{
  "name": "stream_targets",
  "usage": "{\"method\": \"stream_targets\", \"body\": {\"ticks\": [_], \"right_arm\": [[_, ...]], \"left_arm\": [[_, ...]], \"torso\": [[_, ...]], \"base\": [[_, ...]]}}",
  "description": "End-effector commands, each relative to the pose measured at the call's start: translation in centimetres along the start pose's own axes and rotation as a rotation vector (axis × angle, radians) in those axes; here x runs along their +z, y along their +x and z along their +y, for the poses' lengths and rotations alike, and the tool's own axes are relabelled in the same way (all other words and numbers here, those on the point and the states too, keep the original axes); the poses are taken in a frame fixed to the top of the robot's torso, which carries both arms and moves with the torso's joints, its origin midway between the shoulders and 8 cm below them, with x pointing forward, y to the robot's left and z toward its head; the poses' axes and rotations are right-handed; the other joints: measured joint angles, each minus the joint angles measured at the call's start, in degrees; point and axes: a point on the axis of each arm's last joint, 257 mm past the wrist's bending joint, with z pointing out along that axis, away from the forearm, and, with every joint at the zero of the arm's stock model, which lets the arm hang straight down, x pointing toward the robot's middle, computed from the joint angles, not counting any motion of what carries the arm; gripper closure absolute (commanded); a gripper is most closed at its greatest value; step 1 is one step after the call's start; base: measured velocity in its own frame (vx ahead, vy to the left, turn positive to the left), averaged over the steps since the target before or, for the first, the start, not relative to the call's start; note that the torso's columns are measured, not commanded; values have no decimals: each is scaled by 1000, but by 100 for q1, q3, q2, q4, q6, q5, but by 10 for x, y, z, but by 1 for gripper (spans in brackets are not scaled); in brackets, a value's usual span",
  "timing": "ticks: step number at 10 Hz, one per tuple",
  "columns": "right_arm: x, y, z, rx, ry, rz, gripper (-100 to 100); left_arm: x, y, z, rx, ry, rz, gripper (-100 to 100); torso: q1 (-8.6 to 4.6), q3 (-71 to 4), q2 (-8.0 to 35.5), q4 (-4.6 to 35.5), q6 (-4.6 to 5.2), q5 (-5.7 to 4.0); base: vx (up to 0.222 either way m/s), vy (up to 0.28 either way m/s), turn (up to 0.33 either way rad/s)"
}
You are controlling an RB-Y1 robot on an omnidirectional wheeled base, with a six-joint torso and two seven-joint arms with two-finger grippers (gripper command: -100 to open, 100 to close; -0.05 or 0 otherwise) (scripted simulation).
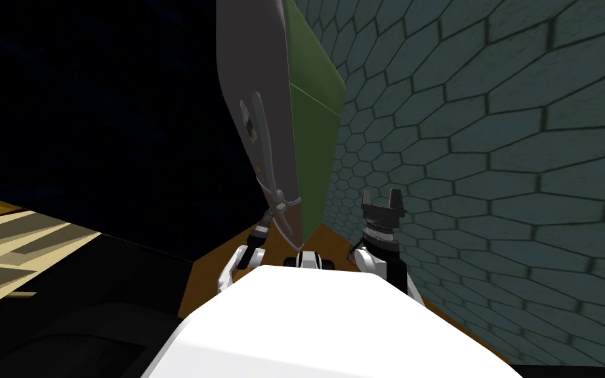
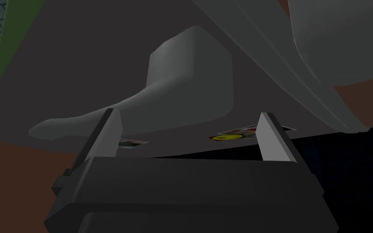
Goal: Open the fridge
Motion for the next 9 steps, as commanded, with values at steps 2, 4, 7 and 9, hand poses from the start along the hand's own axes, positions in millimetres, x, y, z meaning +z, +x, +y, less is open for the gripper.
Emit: {"method": "stream_targets", "body": {"ticks": [2,4,7,9], "right_arm": [[0,0,0,0,0,0,0],[0,0,0,0,0,0,0],[0,0,0,0,0,0,0],[0,0,0,0,0,0,0]], "left_arm": [[2,2,3,17,-17,24,-100],[3,-3,-3,19,-19,22,-100],[2,5,6,17,-17,24,100],[2,5,6,16,-15,24,100]], "torso": [[13,11,19,5,-2,4],[4,-1,-2,0,0,1],[11,15,22,1,-1,6],[18,9,12,2,-4,7]], "base": [[47,-20,-15],[80,-16,-17],[-28,3,9],[-64,16,8]]}}
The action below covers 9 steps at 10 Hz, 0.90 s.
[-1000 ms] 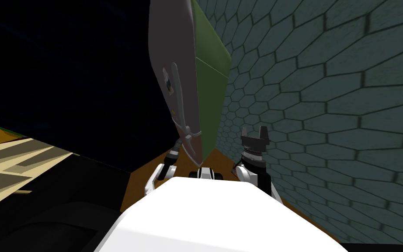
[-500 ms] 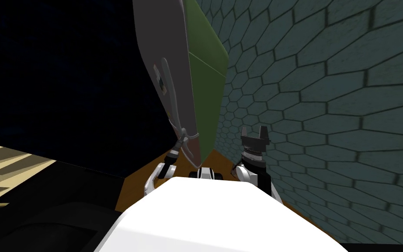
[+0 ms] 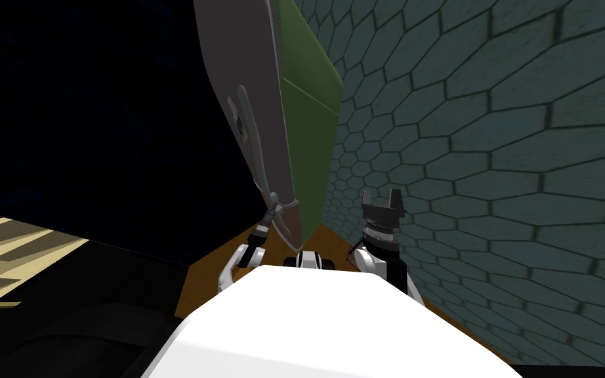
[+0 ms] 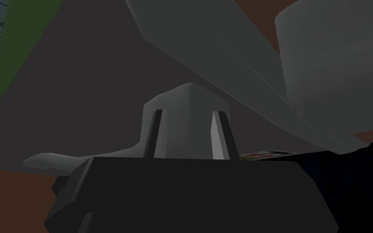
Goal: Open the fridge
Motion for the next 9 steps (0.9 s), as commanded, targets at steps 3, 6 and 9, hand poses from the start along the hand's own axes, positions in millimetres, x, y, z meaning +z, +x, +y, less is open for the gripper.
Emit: {"method": "stream_targets", "body": {"ticks": [3,6,9], "right_arm": [[0,0,0,0,0,0,0],[0,0,0,0,0,0,0],[0,0,0,0,0,0,0]], "left_arm": [[-5,7,-12,-13,32,36,100],[-9,14,-26,-29,67,73,100],[-15,22,-40,-47,100,111,100]], "torso": [[83,-18,-15,27,-7,5],[59,-56,-61,35,-10,-15],[46,-70,-75,46,-6,-25]], "base": [[-72,251,-109],[-101,279,-76],[-111,288,-83]]}}
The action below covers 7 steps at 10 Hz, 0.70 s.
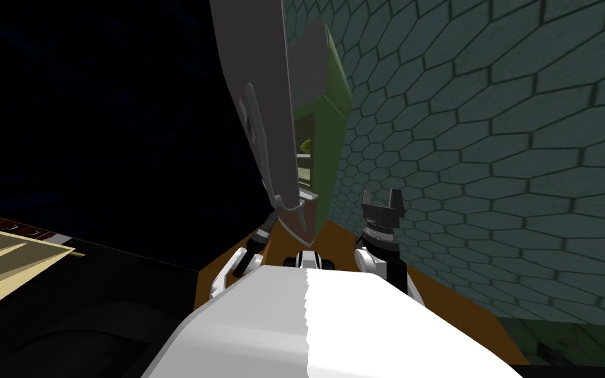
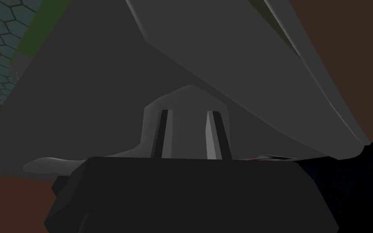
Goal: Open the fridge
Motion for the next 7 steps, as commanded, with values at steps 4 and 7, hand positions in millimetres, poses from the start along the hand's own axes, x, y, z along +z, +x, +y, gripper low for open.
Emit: {"method": "stream_targets", "body": {"ticks": [4,7], "right_arm": [[0,0,0,0,0,0,0],[0,0,0,0,0,0,0]], "left_arm": [[-5,9,-40,-37,99,66,100],[-17,28,-40,-57,100,116,100]], "torso": [[13,5,16,10,4,5],[-104,15,1,-50,21,-5]], "base": [[-134,364,-118],[-54,241,-81]]}}
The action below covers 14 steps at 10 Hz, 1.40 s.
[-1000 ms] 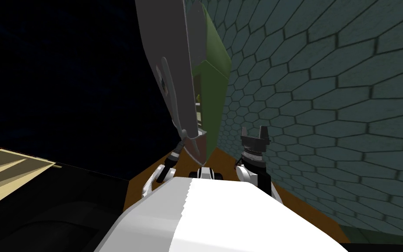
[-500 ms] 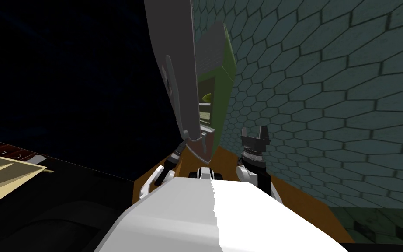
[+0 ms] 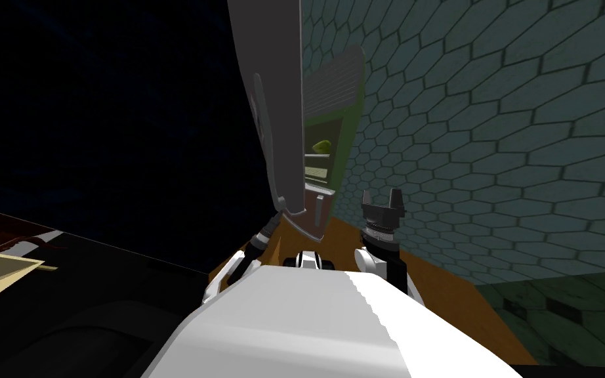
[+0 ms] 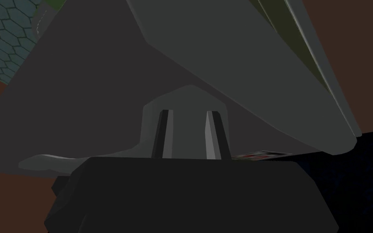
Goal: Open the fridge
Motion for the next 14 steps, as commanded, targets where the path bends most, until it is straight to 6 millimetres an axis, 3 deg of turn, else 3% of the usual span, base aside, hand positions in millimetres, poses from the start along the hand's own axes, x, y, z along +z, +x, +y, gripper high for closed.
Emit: {"method": "stream_targets", "body": {"ticks": [1,14], "right_arm": [[0,0,0,0,0,0,0],[0,0,0,0,0,0,0]], "left_arm": [[-2,5,-13,-10,35,24,100],[-25,40,-68,-86,185,173,100]], "torso": [[78,13,22,8,-8,23],[48,-46,-30,37,2,1]], "base": [[-27,282,-59],[-26,266,-70]]}}
